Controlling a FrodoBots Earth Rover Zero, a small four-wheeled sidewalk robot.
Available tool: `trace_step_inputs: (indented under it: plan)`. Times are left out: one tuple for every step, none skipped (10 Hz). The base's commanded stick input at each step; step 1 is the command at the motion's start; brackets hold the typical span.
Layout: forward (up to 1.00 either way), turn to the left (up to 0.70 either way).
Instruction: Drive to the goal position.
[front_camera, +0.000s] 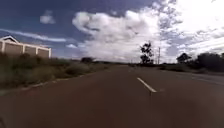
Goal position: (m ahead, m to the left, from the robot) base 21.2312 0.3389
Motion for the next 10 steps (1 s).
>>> trace_step_inputs:
  plan:
    - [1.0, 0.0]
    - [1.0, 0.0]
    - [1.0, 0.0]
    - [1.0, 0.0]
    - [1.0, 0.0]
    - [1.0, 0.0]
    - [1.0, 0.0]
    - [1.0, 0.0]
    - [1.0, 0.0]
    - [1.0, 0.0]
